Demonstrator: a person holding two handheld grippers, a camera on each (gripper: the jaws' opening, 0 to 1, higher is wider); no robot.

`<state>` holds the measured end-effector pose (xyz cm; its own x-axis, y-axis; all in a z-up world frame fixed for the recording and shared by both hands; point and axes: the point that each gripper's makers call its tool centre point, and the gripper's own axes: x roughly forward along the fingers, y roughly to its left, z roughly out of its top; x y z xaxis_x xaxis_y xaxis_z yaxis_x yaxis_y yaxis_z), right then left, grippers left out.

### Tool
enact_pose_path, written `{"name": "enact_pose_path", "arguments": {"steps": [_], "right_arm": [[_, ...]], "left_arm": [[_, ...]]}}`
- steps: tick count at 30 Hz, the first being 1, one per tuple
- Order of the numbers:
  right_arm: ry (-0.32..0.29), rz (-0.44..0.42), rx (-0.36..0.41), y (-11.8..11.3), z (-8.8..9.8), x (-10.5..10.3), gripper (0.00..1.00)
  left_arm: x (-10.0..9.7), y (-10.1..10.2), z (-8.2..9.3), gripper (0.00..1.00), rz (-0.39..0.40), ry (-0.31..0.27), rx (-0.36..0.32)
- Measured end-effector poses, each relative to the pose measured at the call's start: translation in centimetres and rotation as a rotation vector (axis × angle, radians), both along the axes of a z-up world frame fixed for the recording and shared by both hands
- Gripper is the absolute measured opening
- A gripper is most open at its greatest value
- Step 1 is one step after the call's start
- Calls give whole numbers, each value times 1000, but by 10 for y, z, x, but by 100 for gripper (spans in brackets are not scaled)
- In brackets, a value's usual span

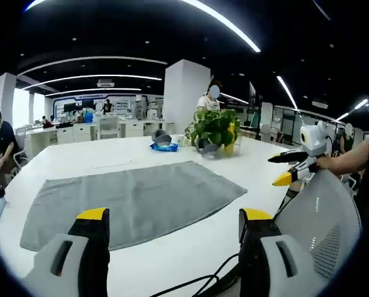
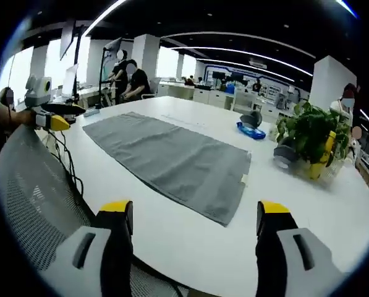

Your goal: Fold the towel on the table until its edges align and the towel forms a compact rectangular stack.

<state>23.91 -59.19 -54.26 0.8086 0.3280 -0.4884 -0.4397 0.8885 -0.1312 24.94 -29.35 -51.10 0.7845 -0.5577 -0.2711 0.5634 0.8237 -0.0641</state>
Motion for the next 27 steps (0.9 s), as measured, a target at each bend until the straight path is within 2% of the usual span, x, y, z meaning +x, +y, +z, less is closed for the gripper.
{"name": "enact_pose_path", "arguments": {"steps": [2, 3, 6, 9, 11, 13, 14, 17, 20, 22, 27], "right_arm": [[28, -30, 0, -7, -5, -1, 84], [17, -37, 5, -8, -3, 1, 84], [14, -34, 8, -7, -2, 2, 84], [13, 25, -66, 0, -4, -1, 82], [29, 29, -51, 1, -7, -1, 81], [42, 37, -15, 3, -9, -1, 81], [40, 35, -6, 2, -8, -1, 81], [19, 19, -2, 0, -5, 1, 81], [12, 2, 17, -4, -3, 3, 81], [12, -4, 25, -4, -3, 3, 81], [21, 34, 49, 4, -3, 1, 80]], "left_arm": [[-1, -1, 1, 89, -8, -5, -6], [-1, -2, 2, 89, -10, -13, -2], [-2, -2, -6, 90, -19, -1, 62], [0, 2, 1, 90, 3, -21, 17], [3, 8, 2, 92, 36, -21, 12], [6, 16, -5, 93, 81, 21, 7], [7, 17, -5, 93, 87, 19, -1], [6, 14, -4, 93, 75, 24, -18], [4, 9, -6, 91, 43, 16, 39], [4, 8, -6, 91, 37, 9, 48], [5, 12, -7, 91, 60, 25, 26]]}}
